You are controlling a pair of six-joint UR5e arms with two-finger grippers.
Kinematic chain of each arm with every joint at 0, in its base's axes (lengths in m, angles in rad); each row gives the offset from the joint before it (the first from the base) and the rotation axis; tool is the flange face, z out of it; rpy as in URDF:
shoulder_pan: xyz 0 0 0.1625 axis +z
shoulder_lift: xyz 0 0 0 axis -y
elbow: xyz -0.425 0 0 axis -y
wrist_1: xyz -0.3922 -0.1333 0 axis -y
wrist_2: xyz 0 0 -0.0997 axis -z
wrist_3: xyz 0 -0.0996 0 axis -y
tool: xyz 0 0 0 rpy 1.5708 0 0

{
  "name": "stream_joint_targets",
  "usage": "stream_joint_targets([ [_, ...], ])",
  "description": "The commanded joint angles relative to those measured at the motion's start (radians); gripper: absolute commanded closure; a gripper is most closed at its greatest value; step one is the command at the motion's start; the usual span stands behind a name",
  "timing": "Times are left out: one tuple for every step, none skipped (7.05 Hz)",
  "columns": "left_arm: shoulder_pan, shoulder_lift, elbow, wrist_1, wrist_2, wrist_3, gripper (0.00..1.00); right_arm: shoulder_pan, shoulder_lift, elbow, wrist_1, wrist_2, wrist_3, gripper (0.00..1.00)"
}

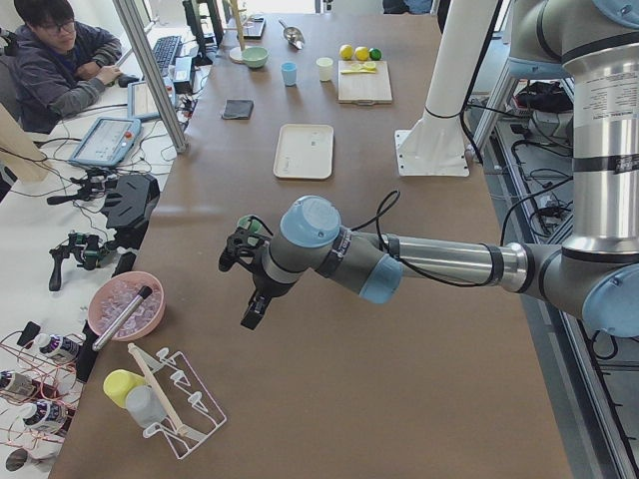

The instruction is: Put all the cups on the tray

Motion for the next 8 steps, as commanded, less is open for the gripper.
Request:
stream_joint_targets([
  [0.065,-0.004,0.027,-0.036,0.007,-0.051,0.01,-0.004,0.078,0.019,0.002,-0.026,0.152,0.0],
  [0.161,-0.063,0.067,-0.042,0.013,-0.173,0.01,-0.037,0.113,0.019,0.002,-0.042,0.263,0.0],
  [0.224,-0.119,0.116,-0.044,0.016,-0.292,0.01,-0.086,0.139,0.019,0.002,-0.084,0.353,0.0],
  [0.29,-0.186,0.164,-0.045,0.018,-0.368,0.01,-0.14,0.177,0.017,0.002,-0.115,0.465,0.0],
  [0.335,-0.257,0.216,-0.042,0.015,-0.399,0.01,-0.193,0.21,0.017,0.002,-0.144,0.565,0.01],
  [0.407,-0.333,0.26,-0.045,0.015,-0.507,0.01,-0.25,0.24,0.016,0.002,-0.175,0.651,0.02],
  [0.496,-0.398,0.29,-0.049,0.018,-0.595,0.01,-0.313,0.25,0.008,0.071,-0.21,0.752,0.02],
  [0.539,-0.438,0.316,-0.05,0.036,-0.629,0.02,-0.362,0.25,-0.035,0.184,-0.227,0.852,0.02],
])
